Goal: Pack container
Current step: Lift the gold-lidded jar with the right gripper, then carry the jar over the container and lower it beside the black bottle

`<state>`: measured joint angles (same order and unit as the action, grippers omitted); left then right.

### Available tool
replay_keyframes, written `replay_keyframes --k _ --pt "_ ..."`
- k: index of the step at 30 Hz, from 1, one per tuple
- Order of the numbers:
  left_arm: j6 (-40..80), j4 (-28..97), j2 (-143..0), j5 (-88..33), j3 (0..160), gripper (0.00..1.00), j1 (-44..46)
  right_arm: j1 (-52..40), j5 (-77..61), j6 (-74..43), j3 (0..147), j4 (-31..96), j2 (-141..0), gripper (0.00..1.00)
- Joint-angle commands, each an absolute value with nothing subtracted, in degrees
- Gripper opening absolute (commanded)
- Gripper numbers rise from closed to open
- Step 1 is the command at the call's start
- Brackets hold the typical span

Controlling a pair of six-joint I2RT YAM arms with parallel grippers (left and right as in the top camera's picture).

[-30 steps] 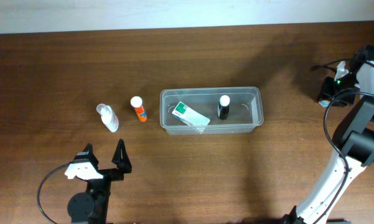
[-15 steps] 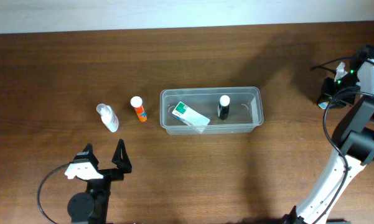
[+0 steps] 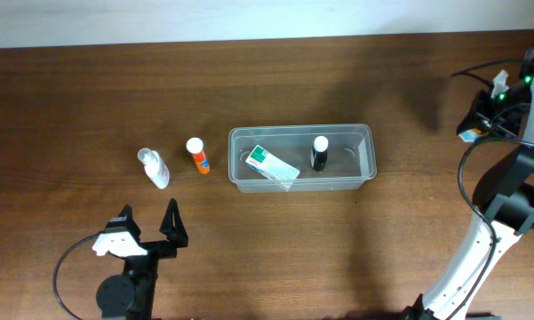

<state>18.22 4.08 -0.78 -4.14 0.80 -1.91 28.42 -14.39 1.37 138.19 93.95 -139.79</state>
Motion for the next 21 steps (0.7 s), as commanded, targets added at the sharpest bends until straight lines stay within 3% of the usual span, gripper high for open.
replay_keyframes --k 1,9,17,21 --pt "18.79 4.14 -0.34 -4.73 0.54 0.99 -2.2 25.74 -16.75 0.82 143.94 97.36 -138.76 0.27" --pt "18.79 4.16 -0.34 -4.73 0.51 0.99 -2.2 19.27 -16.73 0.8 142.85 97.36 -128.84 0.27" --pt "18.79 4.14 -0.34 -4.73 0.51 0.99 -2.2 6.04 -10.81 0.75 127.94 97.34 -111.85 0.27" --pt "18.79 4.14 -0.34 -4.73 0.51 1.0 -2.2 0.27 -10.66 -0.1 124.01 97.03 -110.87 0.26"
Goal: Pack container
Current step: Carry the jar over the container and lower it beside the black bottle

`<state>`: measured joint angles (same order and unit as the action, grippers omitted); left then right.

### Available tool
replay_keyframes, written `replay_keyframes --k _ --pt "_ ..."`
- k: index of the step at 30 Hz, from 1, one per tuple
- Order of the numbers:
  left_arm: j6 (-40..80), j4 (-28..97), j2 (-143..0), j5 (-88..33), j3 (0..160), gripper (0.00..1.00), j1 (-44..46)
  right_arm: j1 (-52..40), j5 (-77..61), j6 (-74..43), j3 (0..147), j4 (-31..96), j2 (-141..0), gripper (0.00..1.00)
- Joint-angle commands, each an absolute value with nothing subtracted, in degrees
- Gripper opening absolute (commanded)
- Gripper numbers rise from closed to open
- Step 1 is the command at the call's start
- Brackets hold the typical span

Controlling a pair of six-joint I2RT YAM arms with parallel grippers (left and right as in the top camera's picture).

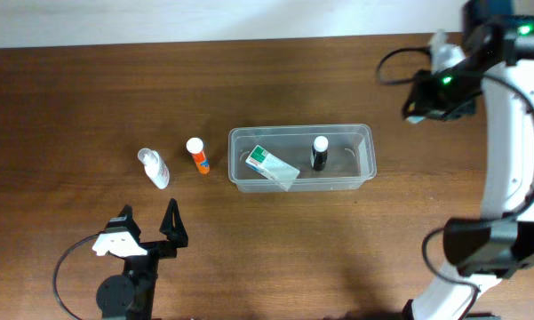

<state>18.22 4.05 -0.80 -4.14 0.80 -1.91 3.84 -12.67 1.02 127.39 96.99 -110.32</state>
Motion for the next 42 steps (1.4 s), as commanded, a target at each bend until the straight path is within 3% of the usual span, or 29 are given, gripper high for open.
replay_keyframes --k 1,11,32,35,42 --pt "18.79 4.16 -0.34 -4.73 0.54 0.99 -2.2 -1.08 -10.41 -0.62 122.63 96.03 -110.98 0.26" --pt "18.79 4.16 -0.34 -4.73 0.51 0.99 -2.2 -8.95 -8.1 -5.5 106.43 79.55 -111.0 0.27" --pt "18.79 4.14 -0.36 -4.73 0.51 0.99 -2.2 -9.43 -7.73 -9.13 89.93 63.48 -111.07 0.27" --pt "18.79 4.16 -0.34 -4.73 0.51 0.99 -2.2 -9.43 -7.73 -9.1 87.66 61.34 -111.07 0.33" --pt "18.79 4.16 -0.36 -4.73 0.51 0.99 -2.2 -9.43 -7.75 -9.13 84.23 57.95 -111.09 0.33"
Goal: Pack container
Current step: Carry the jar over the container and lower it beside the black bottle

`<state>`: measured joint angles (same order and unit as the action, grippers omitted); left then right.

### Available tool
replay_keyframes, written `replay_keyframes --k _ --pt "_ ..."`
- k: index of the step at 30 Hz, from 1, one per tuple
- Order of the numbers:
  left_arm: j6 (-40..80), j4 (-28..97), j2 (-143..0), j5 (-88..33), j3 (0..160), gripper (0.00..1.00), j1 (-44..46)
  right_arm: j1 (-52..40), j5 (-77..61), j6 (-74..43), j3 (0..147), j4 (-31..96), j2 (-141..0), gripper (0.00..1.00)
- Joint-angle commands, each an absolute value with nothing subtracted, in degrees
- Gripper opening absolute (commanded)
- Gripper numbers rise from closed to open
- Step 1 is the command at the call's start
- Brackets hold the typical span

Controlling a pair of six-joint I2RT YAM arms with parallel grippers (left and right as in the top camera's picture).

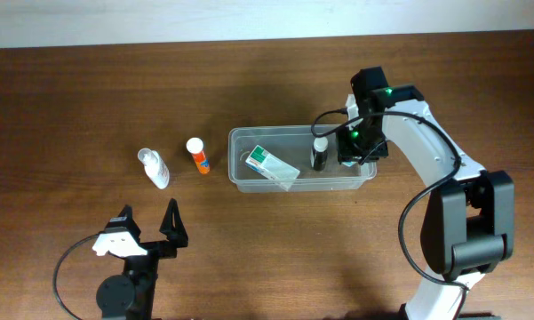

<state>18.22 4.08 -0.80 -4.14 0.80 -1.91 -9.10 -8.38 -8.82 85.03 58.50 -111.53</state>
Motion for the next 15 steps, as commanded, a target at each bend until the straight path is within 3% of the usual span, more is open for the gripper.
replay_keyframes --k 1,15 --pt "18.79 4.16 -0.34 -4.73 0.51 0.99 -2.2 -9.43 -7.92 -9.1 84.05 57.69 -111.11 0.33" --pt "18.79 4.16 -0.34 -4.73 0.51 0.99 -2.2 -11.7 -6.59 -9.56 83.79 55.02 -112.71 0.37"
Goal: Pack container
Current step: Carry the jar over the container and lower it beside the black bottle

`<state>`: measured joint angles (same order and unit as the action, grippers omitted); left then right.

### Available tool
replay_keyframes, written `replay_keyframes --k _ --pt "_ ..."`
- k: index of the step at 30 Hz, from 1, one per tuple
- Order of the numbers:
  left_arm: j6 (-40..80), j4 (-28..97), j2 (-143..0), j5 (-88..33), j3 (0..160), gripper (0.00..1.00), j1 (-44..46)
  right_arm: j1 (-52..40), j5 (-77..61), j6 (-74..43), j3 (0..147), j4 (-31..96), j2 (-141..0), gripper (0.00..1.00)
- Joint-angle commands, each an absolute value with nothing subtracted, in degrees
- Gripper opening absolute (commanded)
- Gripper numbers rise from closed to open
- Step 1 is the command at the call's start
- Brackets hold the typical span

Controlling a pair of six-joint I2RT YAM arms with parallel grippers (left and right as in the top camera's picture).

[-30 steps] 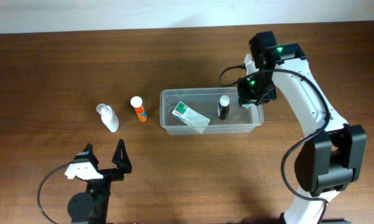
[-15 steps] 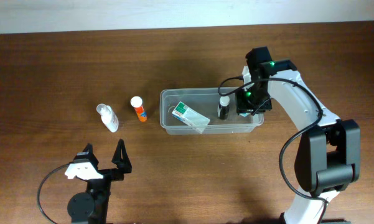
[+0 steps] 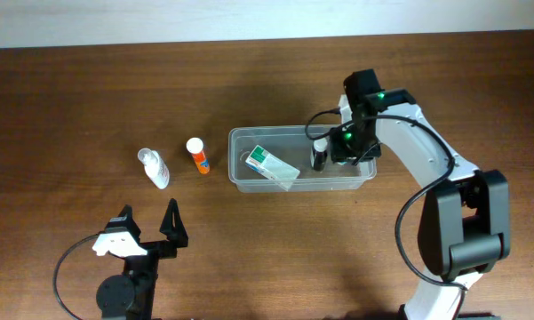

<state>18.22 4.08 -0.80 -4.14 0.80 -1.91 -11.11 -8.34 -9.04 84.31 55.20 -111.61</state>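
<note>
A clear plastic container (image 3: 300,131) sits mid-table. In it lie a green-and-white box (image 3: 271,165) and a black bottle with a white cap (image 3: 319,152). To its left on the table are an orange tube with a white cap (image 3: 197,156) and a small clear bottle (image 3: 154,168). My right gripper (image 3: 342,149) reaches down into the container's right part, right beside the black bottle; its fingers are hidden under the wrist. At the front left my left gripper (image 3: 148,222) rests open and holds nothing.
The back edge of the brown wooden table (image 3: 89,98) meets a white wall. A black cable loops beside the left arm's base (image 3: 115,289) at the front left. The right arm's base stands at the front right.
My right gripper has shifted a little to the left inside the container, closer to the black bottle. The left arm and all objects are where they were.
My right arm was first at the table's far right edge, then high over the back right, then down over the container's right end. Now it is next to the black bottle. The box, bottles, tube and left arm have stayed in place throughout.
</note>
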Motion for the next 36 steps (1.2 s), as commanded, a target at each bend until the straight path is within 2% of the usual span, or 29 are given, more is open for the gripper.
replay_keyframes --k 1,20,24,36 --pt "18.79 4.16 -0.34 -4.73 0.54 0.99 -2.2 -11.66 -6.52 -9.56 83.79 55.05 -113.01 0.37" --pt "18.79 4.16 -0.34 -4.73 0.51 0.99 -2.2 -11.55 -5.28 -9.54 83.79 54.78 -114.93 0.37" --pt "18.79 4.14 -0.34 -4.73 0.51 1.0 -2.2 -11.44 -5.28 -9.54 85.03 55.59 -114.89 0.44" --pt "18.79 4.14 -0.34 -4.73 0.51 0.99 -2.2 -10.74 -2.37 -7.92 110.74 75.92 -114.74 0.46"
